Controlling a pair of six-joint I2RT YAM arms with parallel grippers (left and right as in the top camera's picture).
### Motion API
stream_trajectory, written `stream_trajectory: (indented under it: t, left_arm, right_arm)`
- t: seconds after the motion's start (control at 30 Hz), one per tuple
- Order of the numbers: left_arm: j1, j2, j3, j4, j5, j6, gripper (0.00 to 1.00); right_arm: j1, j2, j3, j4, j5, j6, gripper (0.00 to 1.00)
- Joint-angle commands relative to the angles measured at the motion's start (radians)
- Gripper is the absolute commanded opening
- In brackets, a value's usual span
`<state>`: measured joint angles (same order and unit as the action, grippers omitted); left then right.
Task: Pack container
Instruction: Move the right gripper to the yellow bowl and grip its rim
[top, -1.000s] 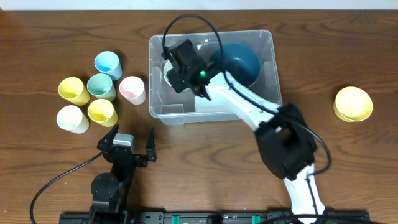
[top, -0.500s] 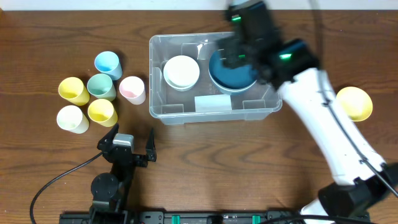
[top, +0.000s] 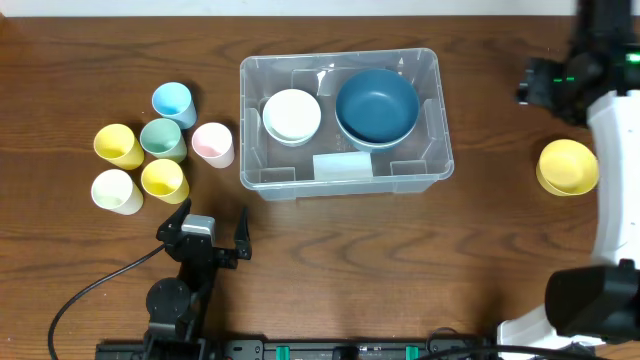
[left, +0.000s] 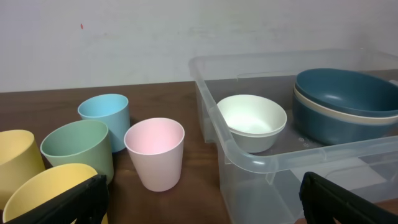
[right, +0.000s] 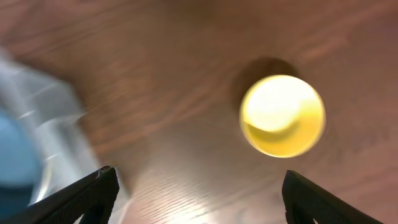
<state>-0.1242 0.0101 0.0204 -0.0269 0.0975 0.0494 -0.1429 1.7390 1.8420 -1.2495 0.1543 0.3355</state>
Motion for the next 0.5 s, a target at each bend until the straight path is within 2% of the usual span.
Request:
stream_trajectory:
  t: [0.0,0.13,0.47]
  left_arm:
    - [0.005,-0.006,-0.016,-0.036,0.007,0.002,0.98]
    - [0.005,-0.006,-0.016,-0.036,0.007,0.002,0.98]
    - [0.005,-0.006,-0.016,-0.036,0.007,0.002,0.98]
  right_arm:
    - [-0.088,0.061,-0.008,0.000,-0.036,0.023,0.84]
    - [-0.136,0.141,-0.011,0.000,-0.055,-0.009,0.83]
    - [-0.143,0.356,-0.013,-0.002,-0.054,-0.014,0.78]
